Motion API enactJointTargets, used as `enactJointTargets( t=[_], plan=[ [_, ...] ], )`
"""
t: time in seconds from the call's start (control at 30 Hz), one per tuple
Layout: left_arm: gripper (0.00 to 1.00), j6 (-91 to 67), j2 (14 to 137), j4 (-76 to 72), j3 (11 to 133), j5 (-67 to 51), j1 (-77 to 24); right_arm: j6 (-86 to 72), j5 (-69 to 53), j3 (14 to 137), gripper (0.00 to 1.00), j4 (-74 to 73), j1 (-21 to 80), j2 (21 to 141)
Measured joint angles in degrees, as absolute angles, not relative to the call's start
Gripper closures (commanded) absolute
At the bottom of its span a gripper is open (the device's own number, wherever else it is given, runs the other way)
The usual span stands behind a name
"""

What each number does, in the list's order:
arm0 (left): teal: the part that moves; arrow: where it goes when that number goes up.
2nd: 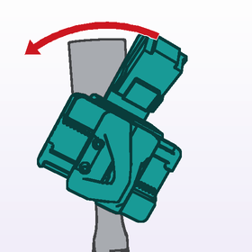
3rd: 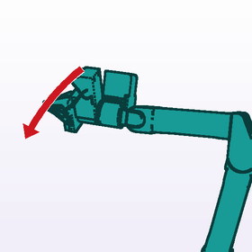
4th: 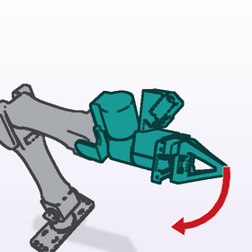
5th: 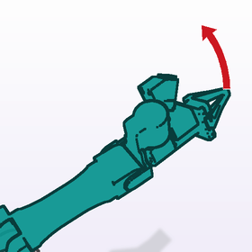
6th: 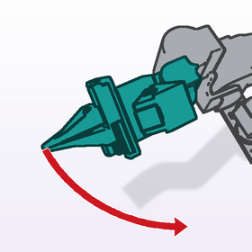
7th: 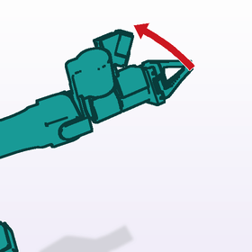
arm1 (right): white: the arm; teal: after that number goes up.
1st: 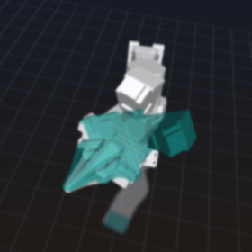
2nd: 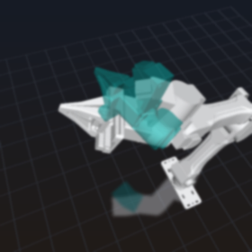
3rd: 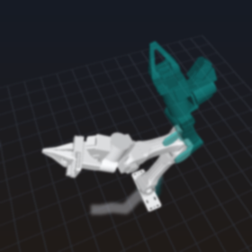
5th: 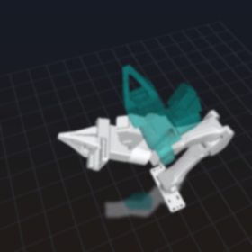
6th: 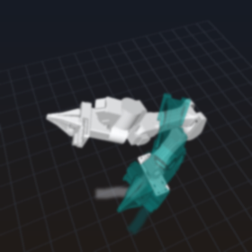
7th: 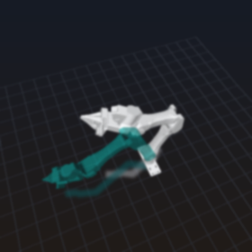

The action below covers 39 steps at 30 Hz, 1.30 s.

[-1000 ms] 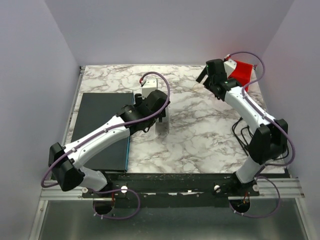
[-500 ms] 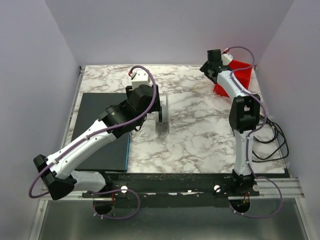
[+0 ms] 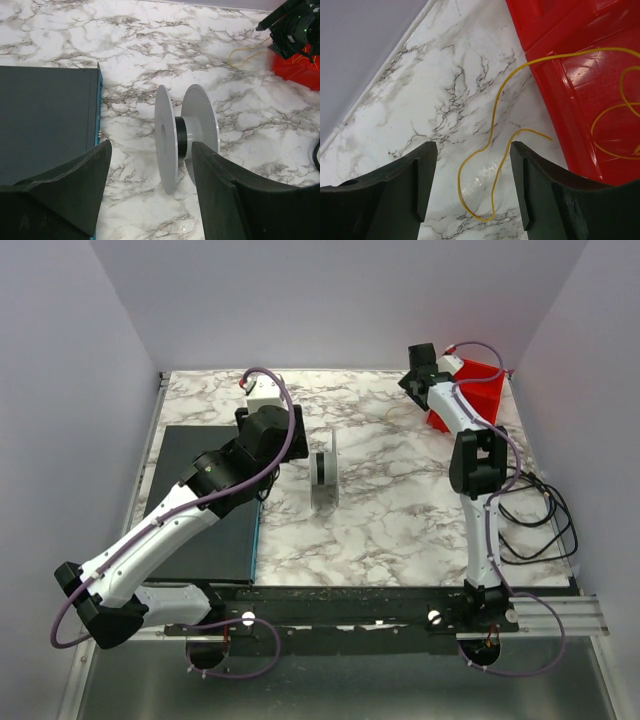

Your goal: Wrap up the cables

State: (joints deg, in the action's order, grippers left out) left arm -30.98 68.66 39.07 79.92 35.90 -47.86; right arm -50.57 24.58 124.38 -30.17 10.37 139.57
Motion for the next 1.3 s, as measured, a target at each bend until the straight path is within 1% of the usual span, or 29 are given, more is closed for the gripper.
enactJointTargets(
  t=[0.27, 0.4, 0.43, 0.5, 0.53, 0.57, 0.73, 0.83, 1.03, 1.3],
  plan=[
    [0.33, -29.9, 68.3, 39.1, 79.8, 35.4, -46.0, -51.0, 26.4, 127.0, 0.34, -30.1, 9.9, 143.2],
    [0.33, -29.2, 67.2, 39.0, 78.7, 35.3, -45.1, -50.6, 27.2, 127.1, 0.49, -29.1, 9.6, 144.8],
    [0.33, -29.0, 66.7, 38.7, 78.1, 35.2, -45.0, -50.1, 27.4, 127.1, 0.55, -28.5, 9.6, 145.1],
    [0.33, -28.7, 65.8, 38.5, 76.9, 34.9, -44.8, -49.2, 27.7, 127.1, 0.77, -27.0, 9.6, 145.4],
    [0.33, -28.6, 65.3, 38.3, 76.3, 34.9, -44.6, -48.6, 27.8, 127.2, 0.92, -26.3, 9.6, 145.5],
    [0.33, -28.5, 65.0, 38.3, 76.0, 34.9, -44.6, -48.0, 27.8, 127.4, 0.99, -25.9, 9.6, 145.6],
    [0.30, -27.5, 64.3, 36.7, 75.2, 34.4, -44.3, -45.9, 27.9, 128.7, 0.99, -24.4, 9.6, 145.3],
    [0.30, -26.7, 63.6, 34.8, 73.8, 33.3, -44.1, -43.9, 28.1, 126.5, 0.99, -23.7, 9.7, 142.6],
    [0.28, -25.3, 63.4, 30.5, 72.9, 29.4, -43.4, -39.0, 28.3, 119.2, 0.99, -23.1, 10.3, 129.6],
    [0.26, -21.8, 63.2, 24.3, 71.0, 22.7, -43.3, -33.7, 28.0, 117.9, 0.99, -22.2, 10.9, 112.2]
  ],
)
